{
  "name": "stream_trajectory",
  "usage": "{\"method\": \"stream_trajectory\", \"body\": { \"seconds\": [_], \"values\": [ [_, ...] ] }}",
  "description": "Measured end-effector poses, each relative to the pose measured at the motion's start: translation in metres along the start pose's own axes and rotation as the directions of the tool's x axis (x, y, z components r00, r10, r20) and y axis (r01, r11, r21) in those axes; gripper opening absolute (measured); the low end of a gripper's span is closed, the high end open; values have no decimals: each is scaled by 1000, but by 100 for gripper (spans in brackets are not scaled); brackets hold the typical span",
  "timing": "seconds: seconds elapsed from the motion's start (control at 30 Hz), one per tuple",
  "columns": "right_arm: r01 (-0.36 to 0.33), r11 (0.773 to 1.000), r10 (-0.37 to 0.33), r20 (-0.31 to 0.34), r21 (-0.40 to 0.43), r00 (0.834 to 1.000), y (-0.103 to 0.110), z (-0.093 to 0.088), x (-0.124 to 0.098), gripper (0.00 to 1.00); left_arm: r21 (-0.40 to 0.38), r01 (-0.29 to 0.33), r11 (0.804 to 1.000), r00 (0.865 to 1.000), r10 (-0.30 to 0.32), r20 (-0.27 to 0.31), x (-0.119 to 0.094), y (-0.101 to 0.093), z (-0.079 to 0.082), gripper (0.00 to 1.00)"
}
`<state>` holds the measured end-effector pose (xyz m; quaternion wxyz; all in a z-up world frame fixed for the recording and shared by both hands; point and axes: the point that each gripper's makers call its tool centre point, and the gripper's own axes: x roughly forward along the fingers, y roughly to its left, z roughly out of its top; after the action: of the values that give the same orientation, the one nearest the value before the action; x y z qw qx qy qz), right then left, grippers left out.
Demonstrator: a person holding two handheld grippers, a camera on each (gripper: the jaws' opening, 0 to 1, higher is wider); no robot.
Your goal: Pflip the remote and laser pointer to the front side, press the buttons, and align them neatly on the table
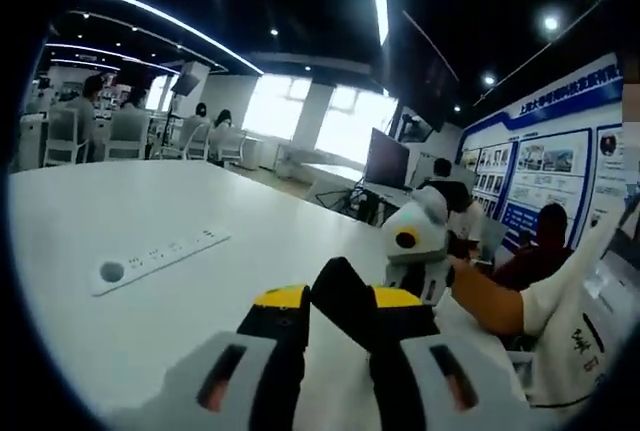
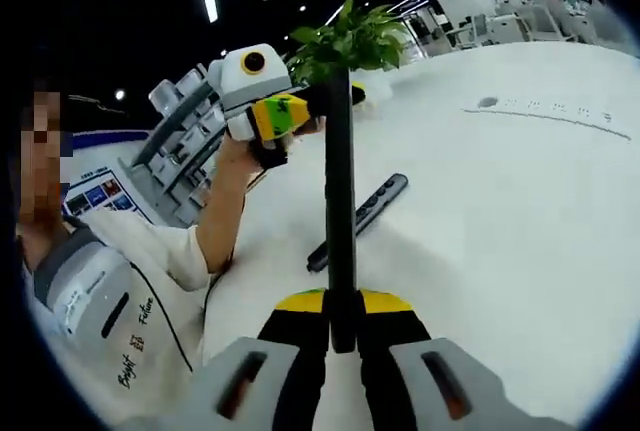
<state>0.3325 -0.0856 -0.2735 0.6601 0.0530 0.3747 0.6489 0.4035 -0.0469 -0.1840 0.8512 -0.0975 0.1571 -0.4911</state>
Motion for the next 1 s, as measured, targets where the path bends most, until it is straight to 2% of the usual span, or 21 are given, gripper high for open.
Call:
{"method": "stream_trajectory", "body": {
  "seconds": [0.07,0.33,0.37,0.47,0.63,0.93,1.0],
  "values": [
    [-40,999,39,30,5,999,1,0,1,13,-29,11,1000,1000,-11,16,0,-2,2,24],
    [-77,997,78,78,-11,994,7,-1,5,13,-77,57,995,997,-53,51,3,-11,8,24],
    [-95,995,96,96,-13,991,9,0,6,13,-110,91,990,994,-83,74,2,-17,11,24],
    [-174,985,175,134,-14,975,19,1,8,13,-148,129,981,988,-116,98,2,-23,15,24],
    [-192,980,196,141,-44,970,24,3,9,13,-195,166,967,981,-142,131,1,-26,18,20],
    [-170,983,180,161,-70,971,27,8,11,13,-221,226,949,966,-189,175,2,-30,18,19],
    [-194,978,204,169,-73,964,32,10,11,13,-235,238,943,963,-197,182,3,-29,18,18]
  ]
}}
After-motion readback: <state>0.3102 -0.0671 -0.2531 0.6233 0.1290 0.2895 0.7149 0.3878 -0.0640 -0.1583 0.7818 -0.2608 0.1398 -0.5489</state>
